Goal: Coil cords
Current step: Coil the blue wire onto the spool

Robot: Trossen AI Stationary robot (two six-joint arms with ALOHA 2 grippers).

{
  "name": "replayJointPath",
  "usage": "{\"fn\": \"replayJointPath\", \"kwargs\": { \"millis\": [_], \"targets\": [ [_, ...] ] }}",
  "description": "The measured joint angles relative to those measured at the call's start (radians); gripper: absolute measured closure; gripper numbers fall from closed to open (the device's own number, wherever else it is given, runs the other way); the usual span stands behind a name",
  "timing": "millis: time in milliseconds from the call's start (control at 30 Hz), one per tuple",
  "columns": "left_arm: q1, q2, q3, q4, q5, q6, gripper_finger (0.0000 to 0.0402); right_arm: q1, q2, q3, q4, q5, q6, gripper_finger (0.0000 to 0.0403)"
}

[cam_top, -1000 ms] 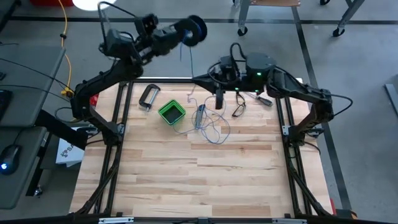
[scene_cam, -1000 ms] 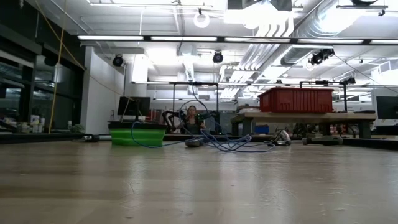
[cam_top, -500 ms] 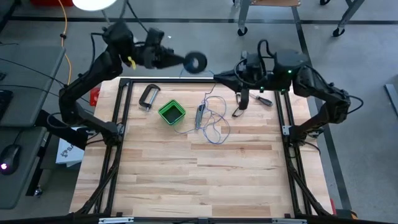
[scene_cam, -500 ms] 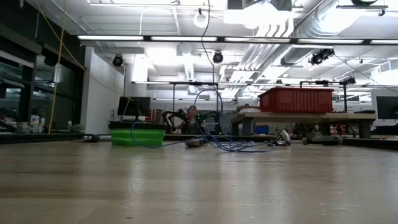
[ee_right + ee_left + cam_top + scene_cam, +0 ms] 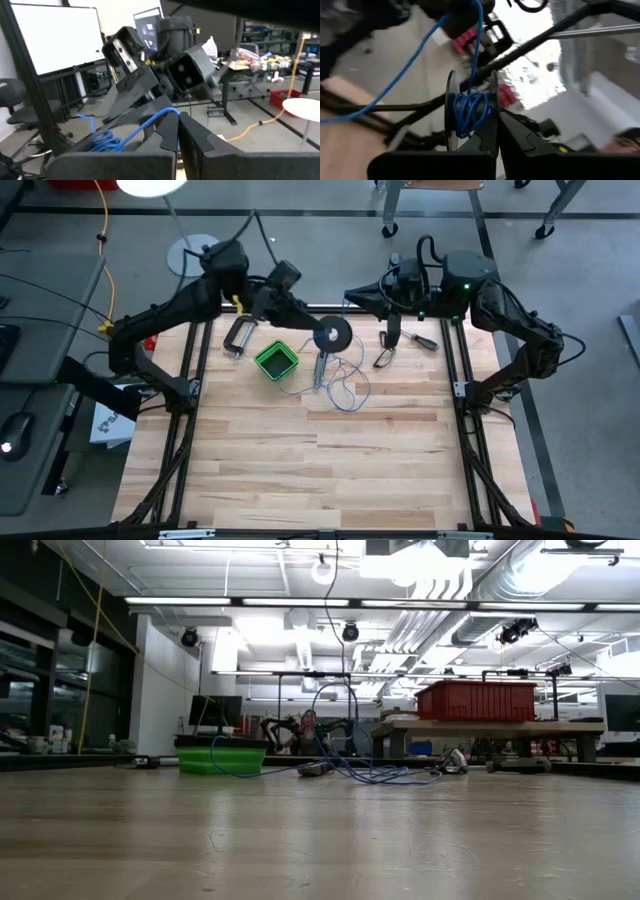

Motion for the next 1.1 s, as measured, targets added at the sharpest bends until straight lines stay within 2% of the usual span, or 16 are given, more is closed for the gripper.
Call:
{"fn": "replayJointPath", "kwargs": {
  "millis": [333, 467, 633, 767, 867, 1100],
  "targets": [
    [-0.025, 0.155, 0.0, 0.625, 0.03, -0.339, 0.0401, 0.007, 0.036, 0.0, 0.095, -0.018, 0.039, 0.0399],
    [-0.01, 0.183, 0.0, 0.795, 0.012, -0.393, 0.0401, 0.007, 0.041, 0.0, 0.095, 0.006, 0.062, 0.0358],
    [0.025, 0.172, 0.0, 0.833, 0.004, -0.368, 0.0401, 0.027, 0.042, 0.0, 0.085, 0.076, 0.048, 0.0275],
    [0.052, 0.144, 0.0, 0.833, -0.001, -0.342, 0.0401, 0.035, 0.04, 0.0, 0.038, 0.121, 0.029, 0.0228],
    [0.066, 0.116, 0.0, 0.838, -0.008, -0.316, 0.0401, 0.035, 0.04, 0.0, 0.0, 0.15, 0.024, 0.0215],
    [0.071, 0.079, 0.0, 0.834, -0.046, -0.235, 0.0401, 0.035, 0.064, 0.0, 0.009, 0.174, 0.026, 0.0213]
  ]
}}
